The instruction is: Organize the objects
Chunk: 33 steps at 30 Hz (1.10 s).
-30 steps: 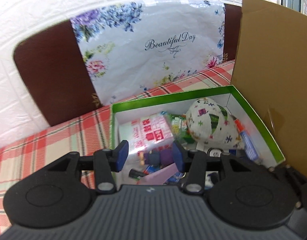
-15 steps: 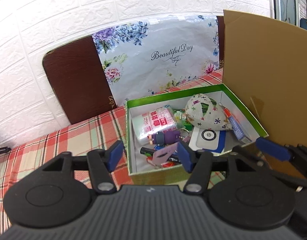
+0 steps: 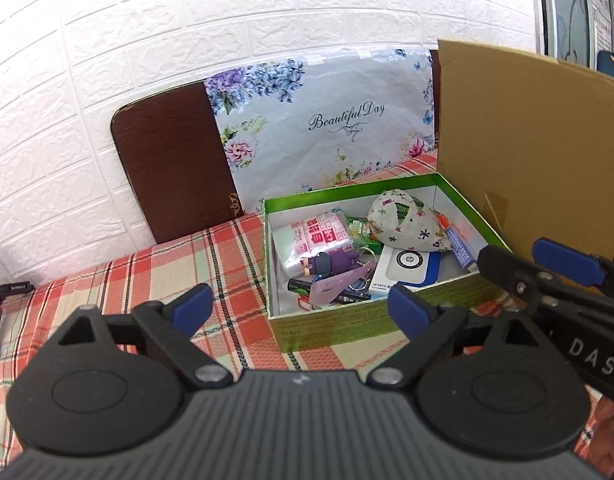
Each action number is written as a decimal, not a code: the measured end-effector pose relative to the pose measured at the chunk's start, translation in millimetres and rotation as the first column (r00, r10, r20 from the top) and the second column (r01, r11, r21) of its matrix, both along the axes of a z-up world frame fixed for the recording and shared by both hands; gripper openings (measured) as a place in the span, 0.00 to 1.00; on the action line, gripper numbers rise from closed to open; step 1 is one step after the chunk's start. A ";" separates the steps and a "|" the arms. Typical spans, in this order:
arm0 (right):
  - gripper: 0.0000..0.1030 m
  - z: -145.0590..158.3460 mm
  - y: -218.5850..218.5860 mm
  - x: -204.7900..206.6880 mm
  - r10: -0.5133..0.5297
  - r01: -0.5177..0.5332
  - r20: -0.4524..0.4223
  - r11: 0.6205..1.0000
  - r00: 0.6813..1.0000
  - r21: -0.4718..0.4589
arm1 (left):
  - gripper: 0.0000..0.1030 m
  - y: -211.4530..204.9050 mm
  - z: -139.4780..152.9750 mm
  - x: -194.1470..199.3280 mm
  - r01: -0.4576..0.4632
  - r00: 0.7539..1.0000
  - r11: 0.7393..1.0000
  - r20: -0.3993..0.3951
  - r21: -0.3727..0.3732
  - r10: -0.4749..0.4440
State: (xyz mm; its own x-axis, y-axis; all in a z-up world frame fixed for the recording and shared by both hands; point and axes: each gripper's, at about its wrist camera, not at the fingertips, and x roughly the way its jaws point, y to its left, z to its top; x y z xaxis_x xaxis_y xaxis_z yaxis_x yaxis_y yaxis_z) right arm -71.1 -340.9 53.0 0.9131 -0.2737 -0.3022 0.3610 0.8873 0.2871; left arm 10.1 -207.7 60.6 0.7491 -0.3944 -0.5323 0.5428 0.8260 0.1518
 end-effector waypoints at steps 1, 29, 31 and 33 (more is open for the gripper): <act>0.58 1.1 0.9 -1.1 0.000 0.000 0.002 1.000 1.000 -0.002 | 0.95 1.8 0.5 -0.7 0.000 1.000 1.000 -0.002 -0.005 0.000; 0.71 9.8 16.1 -12.1 -0.002 0.002 -0.008 0.999 1.000 -0.034 | 1.00 39.5 1.7 -10.5 -0.075 0.997 0.997 -0.019 -0.024 0.074; 0.71 9.7 16.6 -12.1 -0.001 0.001 -0.011 0.999 1.000 -0.034 | 1.00 41.4 2.2 -10.9 -0.086 0.996 0.996 -0.011 -0.024 0.086; 0.71 8.6 16.7 -10.7 0.003 -0.003 -0.015 0.999 1.000 -0.035 | 1.00 42.6 2.5 -11.2 -0.084 0.996 0.996 -0.010 -0.022 0.083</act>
